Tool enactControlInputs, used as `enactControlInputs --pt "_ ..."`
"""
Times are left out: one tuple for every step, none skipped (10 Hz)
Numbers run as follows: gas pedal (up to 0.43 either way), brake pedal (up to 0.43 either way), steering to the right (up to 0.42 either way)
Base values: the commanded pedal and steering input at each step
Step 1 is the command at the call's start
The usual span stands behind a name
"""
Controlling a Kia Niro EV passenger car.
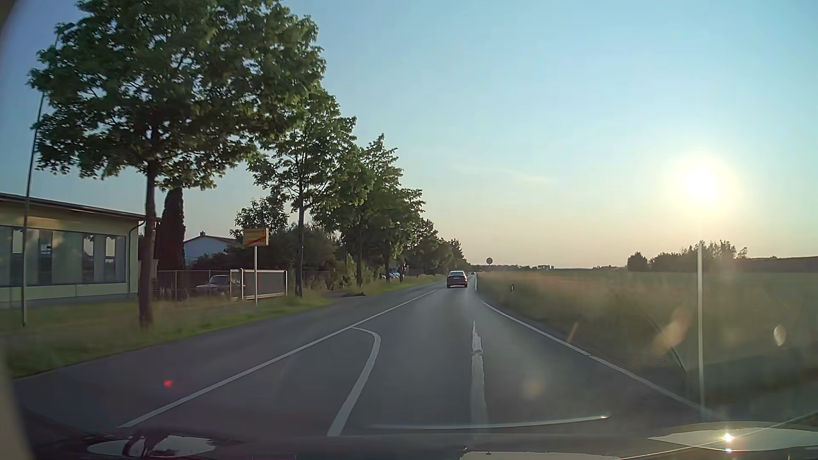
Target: Follow the waypoints while adhering to traffic rules and regulations
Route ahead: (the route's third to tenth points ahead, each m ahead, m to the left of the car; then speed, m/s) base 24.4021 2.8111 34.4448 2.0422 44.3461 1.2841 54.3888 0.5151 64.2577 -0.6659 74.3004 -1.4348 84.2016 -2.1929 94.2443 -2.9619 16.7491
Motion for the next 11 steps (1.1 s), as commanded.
enactControlInputs --pt "0.228 0.018 0.001" --pt "0.228 0.018 0.003" --pt "0.228 0.018 0.007" --pt "0.228 0.018 0.011" --pt "0.228 0.018 0.013" --pt "0.228 0.018 0.013" --pt "0.24 0.018 0.014" --pt "0.24 0.018 0.014" --pt "0.24 0.018 0.014" --pt "0.248 0.018 0.013" --pt "0.248 0.018 0.013"
